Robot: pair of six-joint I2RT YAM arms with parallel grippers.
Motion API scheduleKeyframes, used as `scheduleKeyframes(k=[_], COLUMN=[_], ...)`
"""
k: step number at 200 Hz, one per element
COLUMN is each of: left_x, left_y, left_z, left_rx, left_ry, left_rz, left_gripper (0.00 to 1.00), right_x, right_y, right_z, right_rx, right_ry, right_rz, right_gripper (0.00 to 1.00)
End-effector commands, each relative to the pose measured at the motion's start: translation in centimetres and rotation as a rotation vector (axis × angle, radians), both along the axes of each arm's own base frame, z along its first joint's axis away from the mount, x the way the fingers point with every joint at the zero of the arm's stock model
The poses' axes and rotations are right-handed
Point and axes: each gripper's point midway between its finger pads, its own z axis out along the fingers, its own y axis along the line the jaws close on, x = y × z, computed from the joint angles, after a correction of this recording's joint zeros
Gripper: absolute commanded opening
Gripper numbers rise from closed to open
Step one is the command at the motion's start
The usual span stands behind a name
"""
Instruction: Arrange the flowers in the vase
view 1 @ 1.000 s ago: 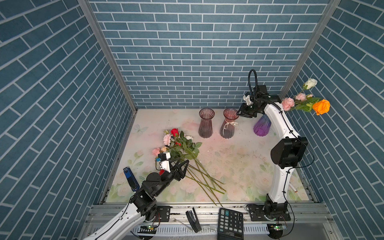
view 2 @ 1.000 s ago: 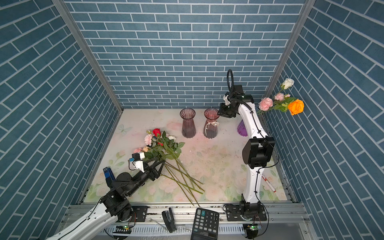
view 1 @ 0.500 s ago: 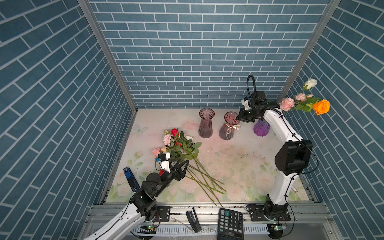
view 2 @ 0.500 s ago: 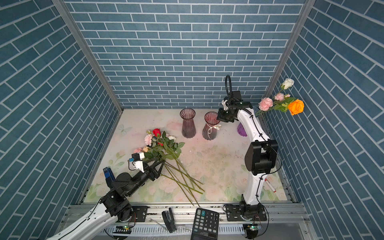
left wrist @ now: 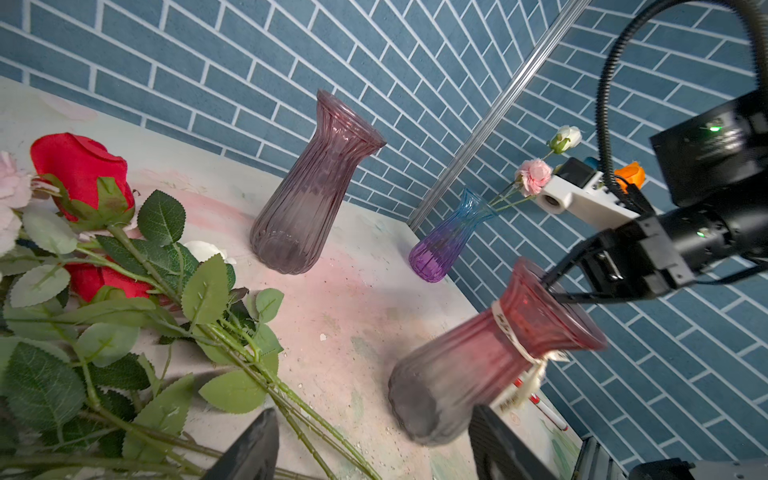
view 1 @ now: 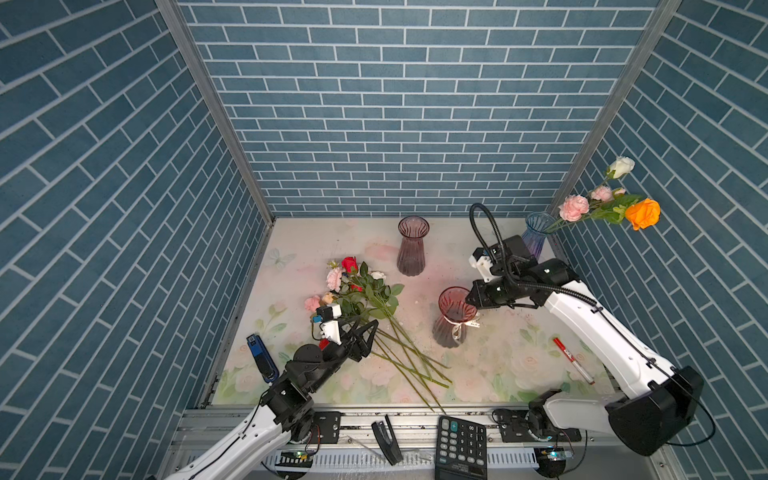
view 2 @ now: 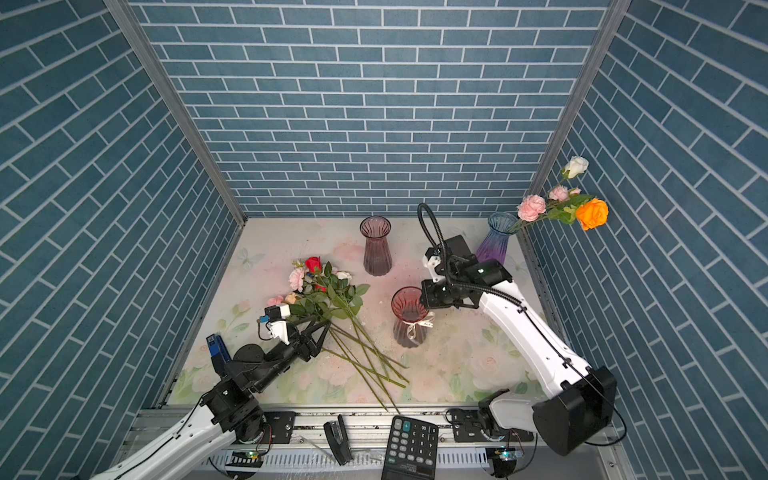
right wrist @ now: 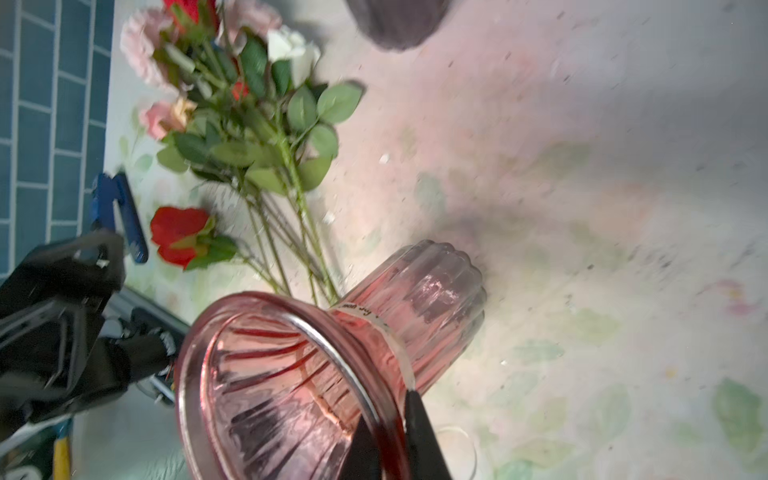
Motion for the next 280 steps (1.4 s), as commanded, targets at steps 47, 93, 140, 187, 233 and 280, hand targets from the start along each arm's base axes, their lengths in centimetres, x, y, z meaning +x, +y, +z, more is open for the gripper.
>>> scheduleKeyframes(k=[47, 93, 140, 187, 233, 280], left_x=[0.5, 0.4, 1.0, 2.3, 2.9, 1.4], left_y=[-0.2, 0.3, -0.3, -1.8, -1.2, 3.9], left_z=[0.8, 0.6, -0.2, -1.2, -1.4, -0.2], left_rx=[-0.011, -0.013, 0.014, 0.045, -0.029, -0.104], left_ry=[-0.002, 0.002, 0.053, 0.124, 0.145, 0.066], left_rz=[0.009, 0.026, 0.016, -0.025, -0.031, 0.148], left_gripper=[0.74, 0.74, 0.73, 0.68, 0.53, 0.51], right_x=[0.3, 0.8, 0.3, -3.9, -10.0, -13.0], right_y=[1.4, 1.2, -1.4, 1.4, 8.2, 16.0], right_z=[0.8, 2.1, 8.1, 12.6, 10.6, 2.9], right_rx=[0.027, 0.03, 0.054, 0.3, 0.256, 0.123], right_ry=[-0.055, -0.104, -0.3, -0.388, -0.39, -0.283], right_rz=[-0.038, -0.041, -0.086, 0.136, 0.475, 0.691], right_gripper=[0.0, 0.23, 0.43, 0.42, 0.33, 0.34])
